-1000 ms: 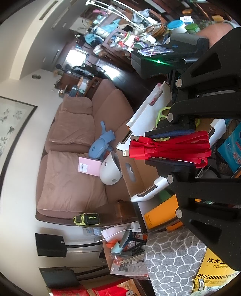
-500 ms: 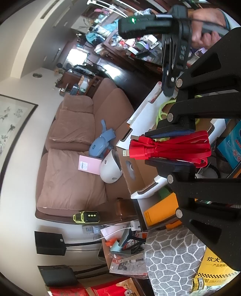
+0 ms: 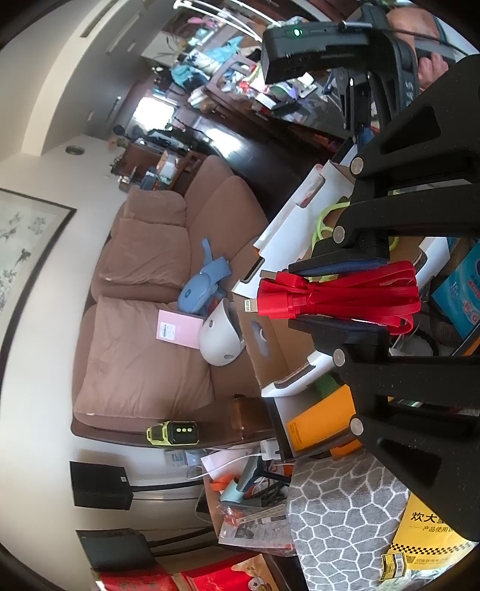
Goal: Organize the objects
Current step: 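Lift the open right tool away from the rope in the box, then carry the red cable over the cardboard box with the left tool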
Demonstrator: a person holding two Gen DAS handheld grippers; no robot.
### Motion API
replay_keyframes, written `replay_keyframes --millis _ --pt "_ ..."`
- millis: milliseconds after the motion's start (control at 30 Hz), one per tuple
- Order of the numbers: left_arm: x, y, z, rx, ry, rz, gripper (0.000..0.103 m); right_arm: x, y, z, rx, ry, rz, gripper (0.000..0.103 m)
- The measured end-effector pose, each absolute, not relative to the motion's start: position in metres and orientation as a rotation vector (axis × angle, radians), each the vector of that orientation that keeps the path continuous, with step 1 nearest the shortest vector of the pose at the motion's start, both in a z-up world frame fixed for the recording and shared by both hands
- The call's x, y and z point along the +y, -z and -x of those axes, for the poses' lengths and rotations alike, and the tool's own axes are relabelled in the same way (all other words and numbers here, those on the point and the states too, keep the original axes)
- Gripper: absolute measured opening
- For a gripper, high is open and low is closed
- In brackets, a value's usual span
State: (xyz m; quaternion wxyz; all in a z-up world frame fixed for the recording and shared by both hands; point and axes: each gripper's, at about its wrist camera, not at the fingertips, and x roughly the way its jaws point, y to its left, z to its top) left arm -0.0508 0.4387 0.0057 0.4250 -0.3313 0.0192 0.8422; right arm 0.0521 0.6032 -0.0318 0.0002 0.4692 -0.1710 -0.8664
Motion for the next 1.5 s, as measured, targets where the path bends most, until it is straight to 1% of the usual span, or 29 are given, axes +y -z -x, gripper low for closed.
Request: replay_keyframes --millis 167,200,233,267,367,400,433,667,900,967,1067,1233,1300,1367,1433,1500 --pt "0.44 -0.004 0.05 0.05 -2.105 0.829 0.019 0.59 0.043 -0.035 -0.427 2.741 -1.57 0.031" --pt "0.44 -0.004 0.049 0.05 -2.107 0.829 0.019 0.586 0.045 -0.032 -0.391 2.748 -1.589 0.028" --pt "0.44 -0.003 0.05 0.049 -2.109 0.831 0.019 0.584 0.047 -0.029 -0.374 2.756 -1.602 0.019" --pt "0.44 -0.003 0.05 0.048 -2.11 0.832 0.019 0.584 0.049 -0.027 -0.38 2.761 -1.605 0.015" --pt "0.438 -0.003 0.05 0.047 -2.113 0.83 0.019 0.591 0.051 -0.022 -0.468 2.78 -1.561 0.009" --pt "0.437 -0.003 0.05 0.047 -2.113 0.828 0.019 0.594 0.049 -0.022 -0.5 2.79 -1.535 0.006" --pt "0.437 -0.004 0.05 0.046 -2.113 0.826 0.019 0.598 0.046 -0.022 -0.543 2.803 -1.495 0.005" --pt "0.432 -0.003 0.055 0.033 -2.117 0.834 0.019 0.64 0.02 -0.046 -0.839 3.028 -1.15 0.005" --pt "0.431 -0.001 0.055 0.029 -2.114 0.84 0.019 0.655 0.021 -0.052 -0.846 3.128 -1.223 0.006" --pt "0.431 -0.001 0.054 0.029 -2.109 0.838 0.019 0.654 0.032 -0.045 -0.831 3.055 -1.315 0.008" --pt "0.434 -0.001 0.052 0.033 -2.104 0.837 0.019 0.646 0.047 -0.036 -0.878 2.887 -1.358 0.009" --pt "0.437 0.0 0.05 0.035 -2.1 0.84 0.019 0.627 0.052 -0.029 -0.746 2.857 -1.463 0.011" --pt "0.439 0.001 0.048 0.043 -2.097 0.838 0.019 0.627 0.049 -0.029 -0.734 2.881 -1.46 0.012" --pt "0.442 0.0 0.047 0.05 -2.091 0.834 0.019 0.627 0.042 -0.031 -0.695 2.941 -1.443 0.016" --pt "0.444 -0.001 0.046 0.054 -2.084 0.833 0.019 0.629 0.037 -0.035 -0.643 3.009 -1.462 0.023" --pt "0.447 -0.002 0.045 0.048 -2.068 0.837 0.019 0.631 0.034 -0.038 -0.615 3.044 -1.474 0.024"
